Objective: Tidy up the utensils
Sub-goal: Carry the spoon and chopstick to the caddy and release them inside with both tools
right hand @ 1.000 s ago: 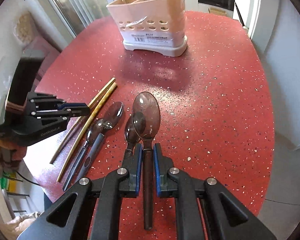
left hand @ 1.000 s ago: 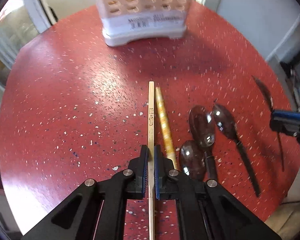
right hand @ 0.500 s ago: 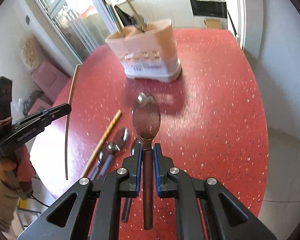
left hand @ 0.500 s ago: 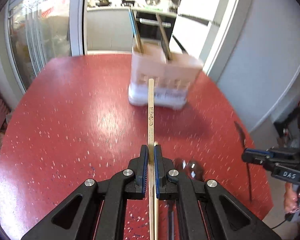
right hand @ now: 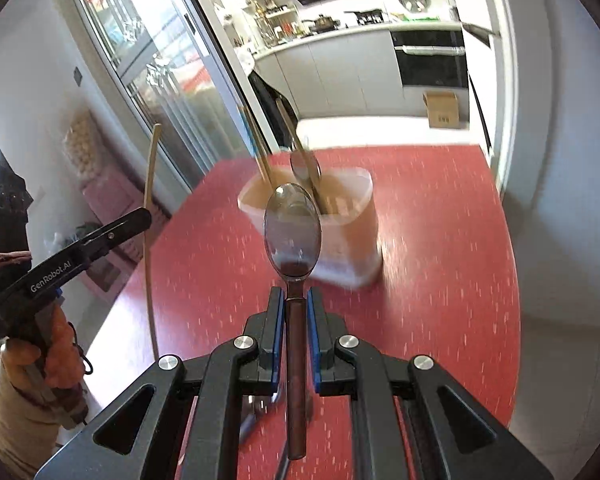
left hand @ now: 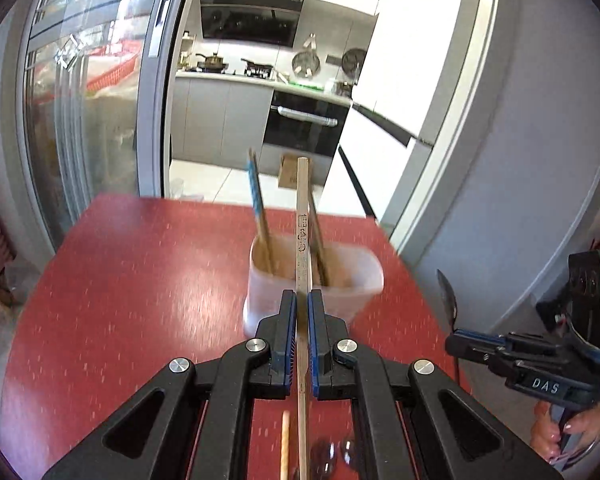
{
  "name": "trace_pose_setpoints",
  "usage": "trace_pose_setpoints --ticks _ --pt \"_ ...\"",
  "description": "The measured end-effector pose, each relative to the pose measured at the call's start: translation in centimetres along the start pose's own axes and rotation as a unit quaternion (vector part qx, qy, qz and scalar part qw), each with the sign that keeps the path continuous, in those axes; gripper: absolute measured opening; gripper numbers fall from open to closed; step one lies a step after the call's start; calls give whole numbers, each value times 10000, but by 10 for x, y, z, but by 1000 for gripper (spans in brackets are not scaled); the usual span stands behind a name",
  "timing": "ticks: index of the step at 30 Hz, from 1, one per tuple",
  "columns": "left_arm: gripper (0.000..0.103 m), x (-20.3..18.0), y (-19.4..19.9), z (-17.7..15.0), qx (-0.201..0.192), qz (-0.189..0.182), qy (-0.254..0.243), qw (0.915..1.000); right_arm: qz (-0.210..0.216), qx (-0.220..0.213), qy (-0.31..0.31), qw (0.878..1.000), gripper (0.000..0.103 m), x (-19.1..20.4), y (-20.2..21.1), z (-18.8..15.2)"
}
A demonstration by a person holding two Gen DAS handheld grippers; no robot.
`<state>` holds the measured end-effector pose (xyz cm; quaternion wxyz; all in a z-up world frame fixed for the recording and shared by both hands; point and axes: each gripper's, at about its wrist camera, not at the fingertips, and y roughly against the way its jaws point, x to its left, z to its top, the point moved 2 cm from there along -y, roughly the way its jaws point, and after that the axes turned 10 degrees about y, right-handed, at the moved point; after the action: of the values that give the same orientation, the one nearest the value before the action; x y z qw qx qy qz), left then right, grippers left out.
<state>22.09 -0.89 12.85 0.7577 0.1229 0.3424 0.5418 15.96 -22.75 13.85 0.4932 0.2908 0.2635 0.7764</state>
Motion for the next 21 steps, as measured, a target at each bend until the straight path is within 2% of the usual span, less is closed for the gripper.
trace_pose_setpoints --ticks 10,15,21 --pt "34 -12 -40 90 -698 -9 42 9976 38 -421 31 9991 12 -19 -32 76" --pt "34 -10 -68 112 -1008 125 35 9948 0 -729 103 9973 12 -28 -54 108" --pt "34 -1 -101 118 -1101 204 269 9933 -306 -1001 403 9937 12 -32 -86 123"
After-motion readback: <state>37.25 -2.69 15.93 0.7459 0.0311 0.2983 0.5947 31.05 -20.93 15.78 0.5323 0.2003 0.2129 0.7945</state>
